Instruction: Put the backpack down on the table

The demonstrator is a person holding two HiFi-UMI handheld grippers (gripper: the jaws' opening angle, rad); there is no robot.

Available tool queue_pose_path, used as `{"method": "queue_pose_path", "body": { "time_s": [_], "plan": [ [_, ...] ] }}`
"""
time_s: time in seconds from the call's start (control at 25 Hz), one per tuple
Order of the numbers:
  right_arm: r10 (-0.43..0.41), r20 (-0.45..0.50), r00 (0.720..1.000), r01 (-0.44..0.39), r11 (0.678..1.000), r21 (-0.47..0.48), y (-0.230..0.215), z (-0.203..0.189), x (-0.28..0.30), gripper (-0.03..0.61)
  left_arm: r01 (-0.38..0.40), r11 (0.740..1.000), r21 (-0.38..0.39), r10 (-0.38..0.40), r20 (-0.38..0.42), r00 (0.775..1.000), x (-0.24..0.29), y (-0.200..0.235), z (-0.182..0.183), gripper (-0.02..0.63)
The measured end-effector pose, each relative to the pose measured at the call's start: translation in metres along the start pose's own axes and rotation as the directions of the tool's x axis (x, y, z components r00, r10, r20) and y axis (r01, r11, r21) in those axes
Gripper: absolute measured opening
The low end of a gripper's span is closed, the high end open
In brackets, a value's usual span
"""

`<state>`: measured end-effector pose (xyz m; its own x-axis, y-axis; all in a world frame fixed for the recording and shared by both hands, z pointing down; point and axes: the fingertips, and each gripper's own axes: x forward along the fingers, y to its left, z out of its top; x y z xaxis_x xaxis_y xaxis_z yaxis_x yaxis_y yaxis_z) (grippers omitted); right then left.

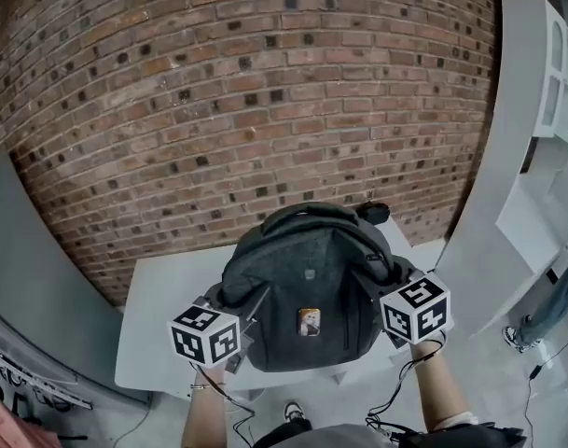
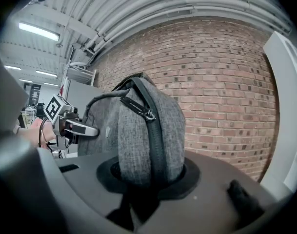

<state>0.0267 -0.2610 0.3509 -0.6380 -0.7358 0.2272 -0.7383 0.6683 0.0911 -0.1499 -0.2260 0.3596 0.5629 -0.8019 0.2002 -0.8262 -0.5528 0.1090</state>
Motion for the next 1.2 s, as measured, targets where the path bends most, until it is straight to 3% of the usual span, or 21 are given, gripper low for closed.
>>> {"method": "queue_pose_path", "body": {
  "time_s": [0.56, 0.88, 1.2],
  "plan": [
    [-0.013, -0.001, 1.000, 0.013, 1.000, 0.001, -0.024, 0.016, 0.091, 0.112, 0.048, 0.999, 0.007, -0.048, -0.018, 0.999, 0.050, 0.089, 0.016, 0.141],
    [0.001, -0.035, 0.999, -0.001, 1.000, -0.006, -0.023, 0.007, 0.087, 0.112, 0.031, 0.999, -0.044, -0.032, -0.027, 0.999, 0.049, 0.082, 0.002, 0.143],
    [0.058, -0.106, 0.993, -0.054, 0.997, 0.046, -0.013, -0.018, 0.067, 0.110, 0.012, 0.997, -0.077, -0.018, -0.081, 0.997, 0.038, 0.059, -0.021, 0.144]
  ]
}}
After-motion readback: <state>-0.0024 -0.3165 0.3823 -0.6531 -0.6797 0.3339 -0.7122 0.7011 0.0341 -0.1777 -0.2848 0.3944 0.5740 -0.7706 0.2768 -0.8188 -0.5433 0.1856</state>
